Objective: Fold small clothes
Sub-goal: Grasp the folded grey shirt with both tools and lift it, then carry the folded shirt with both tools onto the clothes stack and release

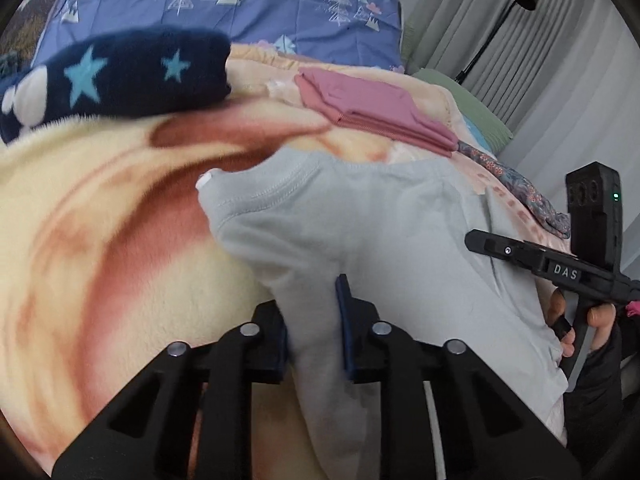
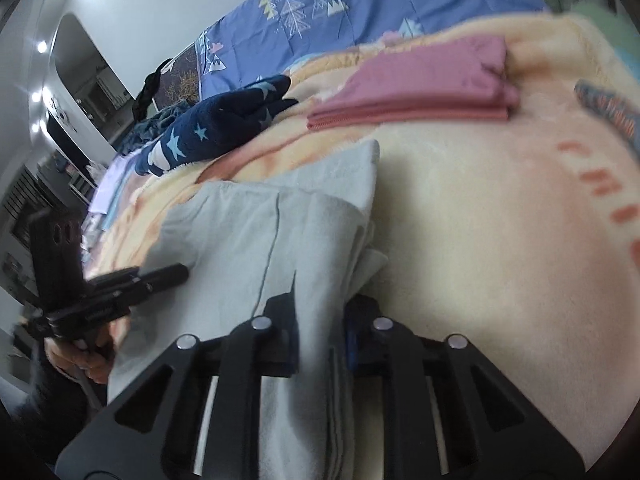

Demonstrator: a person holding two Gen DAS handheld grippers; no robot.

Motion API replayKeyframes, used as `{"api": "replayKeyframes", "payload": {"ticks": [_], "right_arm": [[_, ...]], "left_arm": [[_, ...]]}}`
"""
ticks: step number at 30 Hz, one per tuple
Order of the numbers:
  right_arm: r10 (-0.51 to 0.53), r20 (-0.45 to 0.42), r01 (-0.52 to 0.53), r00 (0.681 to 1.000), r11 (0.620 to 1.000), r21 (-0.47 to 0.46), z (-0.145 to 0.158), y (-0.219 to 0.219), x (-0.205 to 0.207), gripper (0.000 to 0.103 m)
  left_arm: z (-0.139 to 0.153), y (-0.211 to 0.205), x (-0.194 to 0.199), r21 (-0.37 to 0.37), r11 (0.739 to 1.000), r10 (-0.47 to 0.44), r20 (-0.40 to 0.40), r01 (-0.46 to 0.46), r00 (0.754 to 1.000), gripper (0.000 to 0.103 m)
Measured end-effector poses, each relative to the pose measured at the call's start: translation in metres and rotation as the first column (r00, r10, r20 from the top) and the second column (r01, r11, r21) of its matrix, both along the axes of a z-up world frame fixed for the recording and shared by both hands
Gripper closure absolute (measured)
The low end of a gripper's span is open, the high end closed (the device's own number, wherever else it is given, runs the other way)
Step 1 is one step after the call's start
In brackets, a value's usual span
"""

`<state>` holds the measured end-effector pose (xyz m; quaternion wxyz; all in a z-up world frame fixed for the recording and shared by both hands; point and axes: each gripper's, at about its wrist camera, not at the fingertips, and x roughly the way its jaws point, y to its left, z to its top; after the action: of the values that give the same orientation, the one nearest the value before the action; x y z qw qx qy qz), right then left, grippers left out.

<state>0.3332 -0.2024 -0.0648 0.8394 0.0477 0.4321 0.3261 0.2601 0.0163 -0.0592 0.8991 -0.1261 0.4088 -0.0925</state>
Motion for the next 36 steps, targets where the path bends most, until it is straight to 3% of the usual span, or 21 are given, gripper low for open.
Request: {"api": "replayKeyframes", "payload": {"ticks": [4,7,13,17,19,25,29,33,36], "right_arm": [[-0.015,0.181,0.026,0.983,0.998,-0.056,0.040,0.005,-0.036,0.089],[-0.032,0.304,0.048,0.952,0.998,-0.047,0.073,0.002,-0.069,0.090],[-0.116,0.538,0.146,0.835,0.989,-0.014,0.130,-0.021,-0.135,0.090],[-0.188,0.660,0.245,0.728,0.969,0.006,0.160,-0.045,-0.170,0.090],[-0.217,0.690,0.282,0.691,0.959,0.019,0.172,-0.061,-0.180,0.090],[-0.300,0.727,0.388,0.618,0.920,0.049,0.193,-0.112,-0.184,0.090],[-0.341,0.745,0.460,0.574,0.887,0.052,0.199,-0.145,-0.176,0.090],[-0.374,0.769,0.535,0.518,0.843,0.050,0.200,-0.176,-0.161,0.090],[-0.419,0.761,0.580,0.495,0.811,0.069,0.198,-0.203,-0.146,0.090]], "left_arm": [[0.037,-0.017,-0.020,0.095,0.995,-0.021,0.113,0.011,0.993,0.086],[0.072,-0.032,-0.042,0.163,0.986,-0.050,0.221,0.013,0.974,0.086],[0.138,-0.064,-0.083,0.217,0.976,-0.089,0.408,-0.002,0.909,0.087],[0.170,-0.095,-0.092,0.262,0.965,-0.150,0.482,0.021,0.863,0.087],[0.184,-0.111,-0.089,0.269,0.962,-0.176,0.496,0.042,0.851,0.087],[0.209,-0.166,-0.068,0.300,0.949,-0.245,0.516,0.095,0.821,0.087],[0.215,-0.202,-0.045,0.307,0.945,-0.266,0.519,0.114,0.813,0.086],[0.219,-0.245,-0.020,0.357,0.924,-0.319,0.515,0.139,0.796,0.086],[0.219,-0.275,-0.004,0.386,0.909,-0.352,0.510,0.157,0.785,0.086]]}}
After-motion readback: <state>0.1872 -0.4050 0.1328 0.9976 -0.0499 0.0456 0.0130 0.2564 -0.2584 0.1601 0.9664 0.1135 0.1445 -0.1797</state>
